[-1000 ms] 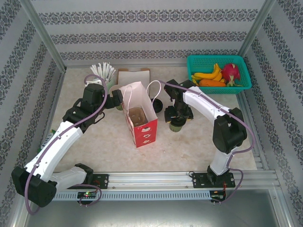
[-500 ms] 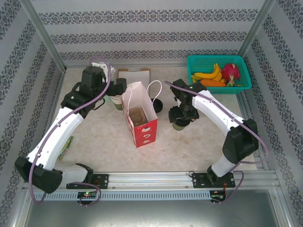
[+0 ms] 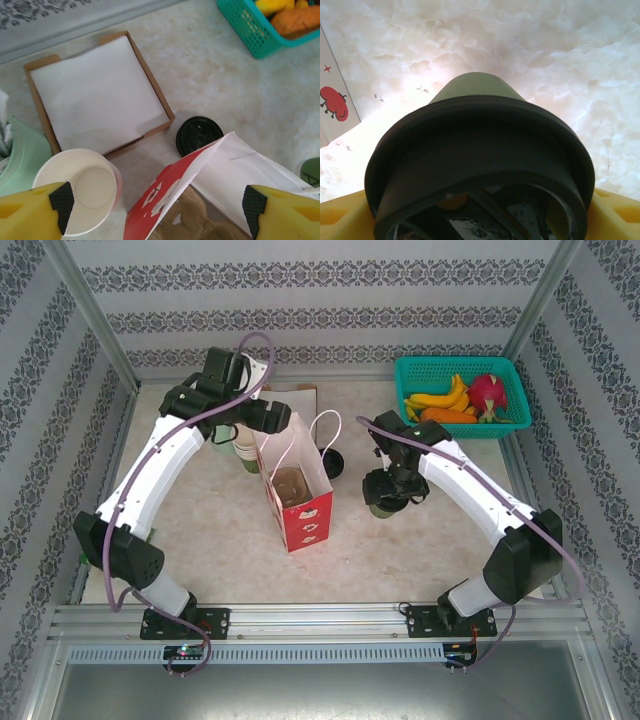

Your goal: Pack the takeout coffee

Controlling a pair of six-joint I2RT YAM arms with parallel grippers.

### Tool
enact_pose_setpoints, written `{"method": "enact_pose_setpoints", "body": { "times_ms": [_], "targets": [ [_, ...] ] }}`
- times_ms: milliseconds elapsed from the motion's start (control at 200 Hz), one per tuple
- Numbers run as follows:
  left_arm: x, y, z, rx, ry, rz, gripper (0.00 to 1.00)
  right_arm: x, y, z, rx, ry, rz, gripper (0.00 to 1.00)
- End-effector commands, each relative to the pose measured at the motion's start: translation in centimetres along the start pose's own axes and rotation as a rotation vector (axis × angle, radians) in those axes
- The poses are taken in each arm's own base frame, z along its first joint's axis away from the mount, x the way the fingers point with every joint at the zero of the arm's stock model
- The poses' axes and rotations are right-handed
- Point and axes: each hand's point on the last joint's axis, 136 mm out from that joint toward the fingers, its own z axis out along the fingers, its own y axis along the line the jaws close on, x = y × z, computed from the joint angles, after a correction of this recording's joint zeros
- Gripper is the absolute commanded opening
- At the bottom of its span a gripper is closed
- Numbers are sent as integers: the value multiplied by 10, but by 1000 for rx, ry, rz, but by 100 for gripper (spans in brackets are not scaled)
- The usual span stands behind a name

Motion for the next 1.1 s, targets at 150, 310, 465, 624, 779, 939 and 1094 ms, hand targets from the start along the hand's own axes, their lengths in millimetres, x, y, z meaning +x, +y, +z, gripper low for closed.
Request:
{"method": "enact_pose_setpoints", "body": {
  "times_ms": [150,310,465,624,779,939,1094],
  "targets": [
    [15,-6,5,87,119,76,76,13,-12,-13,20,-9,-10,71],
    [16,-5,12,89,124,61,59,21,-11,-24,-1,-14,-34,70],
    [15,-4,11,79,118,33,40,34,-13,-41,-3,10,-63,69],
    [15,-3,4,56,113,-52,30,47,-14,-67,-8,16,-88,68],
    [15,-11,-8,64,91,-169,27,48,-1,-99,-70,-53,-99,68],
    [17,-20,-21,72,67,-293,28,42,12,-123,-124,-120,-129,67],
    [18,-27,-27,67,46,-353,30,35,24,-142,-149,-164,-180,67]
  ]
}}
